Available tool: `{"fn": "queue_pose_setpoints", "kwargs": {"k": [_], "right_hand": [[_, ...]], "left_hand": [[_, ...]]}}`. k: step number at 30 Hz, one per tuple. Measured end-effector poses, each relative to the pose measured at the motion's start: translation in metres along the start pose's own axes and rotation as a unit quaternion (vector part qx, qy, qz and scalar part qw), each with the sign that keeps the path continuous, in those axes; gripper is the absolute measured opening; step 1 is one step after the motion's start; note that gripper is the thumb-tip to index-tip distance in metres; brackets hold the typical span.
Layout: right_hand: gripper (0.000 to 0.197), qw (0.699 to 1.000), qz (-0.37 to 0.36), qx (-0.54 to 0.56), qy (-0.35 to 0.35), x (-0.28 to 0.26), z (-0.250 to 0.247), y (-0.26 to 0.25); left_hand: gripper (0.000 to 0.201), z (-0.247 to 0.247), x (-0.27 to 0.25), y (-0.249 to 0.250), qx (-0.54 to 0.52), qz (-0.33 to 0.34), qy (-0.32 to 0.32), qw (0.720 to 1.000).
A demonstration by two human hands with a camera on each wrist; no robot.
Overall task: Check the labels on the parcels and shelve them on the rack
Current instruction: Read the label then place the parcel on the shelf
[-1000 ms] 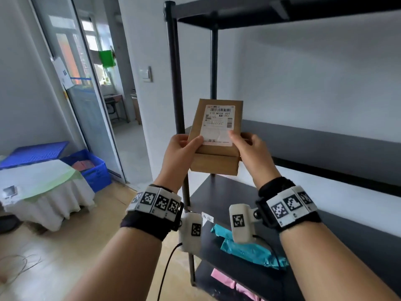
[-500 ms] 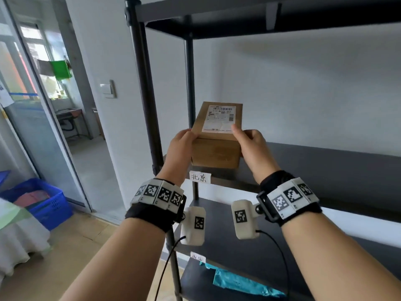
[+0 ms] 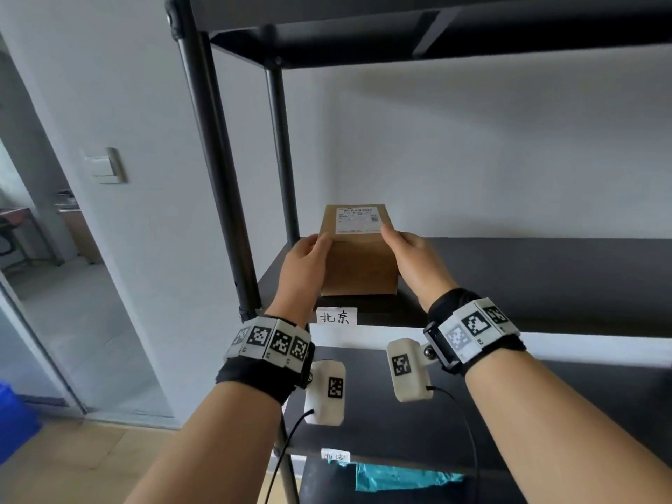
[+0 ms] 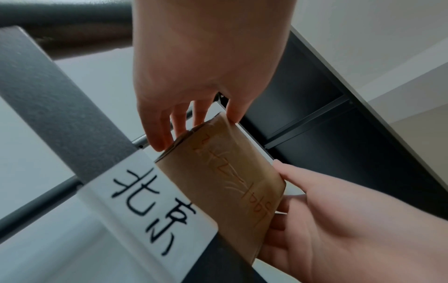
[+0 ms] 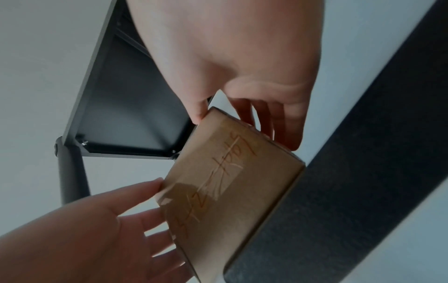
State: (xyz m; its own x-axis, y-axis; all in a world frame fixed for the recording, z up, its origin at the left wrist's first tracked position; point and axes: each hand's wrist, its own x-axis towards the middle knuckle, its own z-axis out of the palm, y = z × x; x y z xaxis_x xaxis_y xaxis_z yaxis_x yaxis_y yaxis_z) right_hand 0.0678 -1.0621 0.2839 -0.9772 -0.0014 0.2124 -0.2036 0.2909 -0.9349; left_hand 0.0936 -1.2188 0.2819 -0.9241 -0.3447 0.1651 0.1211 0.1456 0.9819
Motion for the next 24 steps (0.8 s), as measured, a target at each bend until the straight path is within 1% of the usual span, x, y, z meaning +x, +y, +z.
{"fn": "queue_pose_setpoints", "kwargs": {"k": [2,3,5,6,7,8,10,13,17,20,22,24], "right_hand": [[0.057,1.000,-0.004,-0.009,0.005,-0.003,0.000,-0.003],[0.061,1.000,-0.005,-0.013,0.007,-0.006,0.001,-0.005],[0.079,1.000,-0.009,-0.021,0.017,-0.011,0.000,-0.009],[0.085,0.999,-0.011,-0.023,0.027,-0.014,-0.001,-0.011],[0.082,0.999,-0.014,-0.022,0.038,-0.017,-0.002,-0.013],[0.073,0.998,-0.018,-0.017,0.051,-0.020,-0.004,-0.014],[0.058,0.997,-0.019,-0.004,0.076,-0.025,-0.010,-0.013],[0.050,0.994,-0.017,0.000,0.107,-0.038,-0.019,-0.014],[0.046,0.989,-0.011,-0.002,0.150,-0.064,-0.038,-0.010],[0.045,0.981,-0.006,-0.014,0.194,-0.088,-0.057,0.000],[0.044,0.973,0.000,-0.036,0.226,-0.105,-0.073,0.010],[0.043,0.965,0.015,-0.059,0.255,-0.123,-0.093,0.020]], "left_hand": [[0.045,-0.001,0.001,0.000,0.020,0.003,-0.009,1.000],[0.048,-0.001,0.002,0.001,0.030,0.005,-0.012,0.999],[0.057,-0.002,0.001,0.002,0.051,0.008,-0.010,0.999],[0.060,-0.003,-0.001,0.003,0.063,0.014,-0.004,0.998],[0.062,-0.004,-0.002,0.002,0.072,0.026,0.005,0.997],[0.062,-0.005,-0.004,0.002,0.079,0.045,0.017,0.996],[0.057,-0.006,-0.012,0.005,0.102,0.105,0.038,0.988],[0.048,-0.003,-0.026,0.015,0.127,0.198,0.044,0.971],[0.048,0.014,-0.044,0.025,0.128,0.265,-0.009,0.956],[0.047,0.037,-0.060,0.023,0.129,0.287,-0.061,0.947],[0.048,0.056,-0.076,0.017,0.132,0.306,-0.111,0.936],[0.047,0.076,-0.093,0.010,0.132,0.310,-0.154,0.929]]}}
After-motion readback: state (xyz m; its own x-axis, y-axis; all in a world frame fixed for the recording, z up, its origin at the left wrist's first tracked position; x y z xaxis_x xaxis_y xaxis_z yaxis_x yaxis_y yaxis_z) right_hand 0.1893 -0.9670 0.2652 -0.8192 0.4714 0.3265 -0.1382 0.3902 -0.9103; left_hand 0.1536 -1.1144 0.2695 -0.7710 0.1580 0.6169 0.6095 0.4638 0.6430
